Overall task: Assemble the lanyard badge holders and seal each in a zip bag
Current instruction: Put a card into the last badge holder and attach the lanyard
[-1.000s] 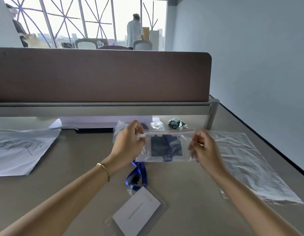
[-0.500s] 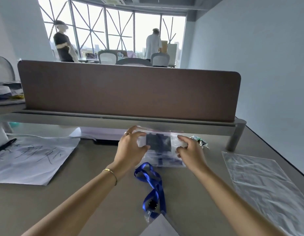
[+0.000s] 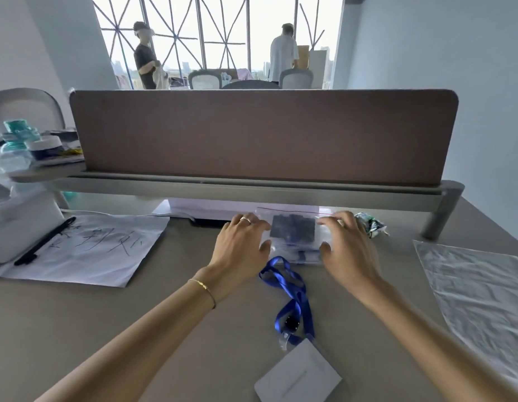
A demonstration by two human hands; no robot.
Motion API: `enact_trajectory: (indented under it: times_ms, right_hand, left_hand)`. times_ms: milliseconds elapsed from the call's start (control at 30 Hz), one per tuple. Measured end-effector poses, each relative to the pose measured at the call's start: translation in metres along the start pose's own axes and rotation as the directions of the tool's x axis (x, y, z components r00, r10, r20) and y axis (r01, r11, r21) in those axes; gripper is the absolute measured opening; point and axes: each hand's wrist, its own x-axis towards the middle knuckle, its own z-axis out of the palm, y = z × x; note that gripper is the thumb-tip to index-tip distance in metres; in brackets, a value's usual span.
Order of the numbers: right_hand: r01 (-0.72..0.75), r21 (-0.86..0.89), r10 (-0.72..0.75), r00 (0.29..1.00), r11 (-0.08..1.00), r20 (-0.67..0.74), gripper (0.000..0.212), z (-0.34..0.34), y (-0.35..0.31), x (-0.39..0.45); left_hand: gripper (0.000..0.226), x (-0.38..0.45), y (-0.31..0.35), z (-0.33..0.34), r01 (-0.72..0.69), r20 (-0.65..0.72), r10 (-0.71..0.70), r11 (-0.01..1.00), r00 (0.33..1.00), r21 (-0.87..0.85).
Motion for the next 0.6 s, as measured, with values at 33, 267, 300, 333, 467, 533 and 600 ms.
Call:
enact_trajectory:
  times_ms: [33,267,300,333,467,533,600]
  right_hand:
    - [0.024,0.012,-0.024,1.000,1.000,-0.013,0.036,-0.003,-0.005,-0.005]
    - [0.111,0.101,-0.118,0.991,0.989,0.065,0.019,-0.023,-0.031,-0.044]
    - [0.109,0.113,-0.118,0.990,0.988,0.079,0.019,-0.025,-0.032,-0.049]
    - [0.110,0.120,-0.121,0.988,0.987,0.091,0.019,-0.027,-0.033,-0.053]
    - [0.103,0.166,-0.127,0.983,0.981,0.135,0.022,-0.030,-0.036,-0.072]
    - [0.127,0.174,-0.160,0.969,0.977,0.191,0.024,-0.031,-0.041,-0.081]
    - [0.134,0.229,-0.205,0.924,0.964,0.324,0.032,-0.032,-0.046,-0.087]
  left_hand:
    - [0.036,-0.007,0.001,-0.007,-0.012,0.027,0.012,1.000,1.000,0.004]
    - [0.025,-0.086,0.039,-0.057,0.037,0.242,-0.043,0.999,0.969,0.030]
    - [0.032,-0.101,0.048,-0.059,0.037,0.288,-0.039,0.999,0.957,0.013]
    - [0.038,-0.115,0.055,-0.059,0.039,0.332,-0.032,0.999,0.943,-0.015]
    - [0.069,-0.155,0.064,-0.044,0.078,0.429,-0.027,0.992,0.903,-0.102]
    - [0.081,-0.165,0.059,-0.035,0.040,0.405,-0.006,0.996,0.914,-0.075]
    - [0.083,-0.169,0.052,-0.035,0.029,0.382,0.008,0.996,0.924,-0.089]
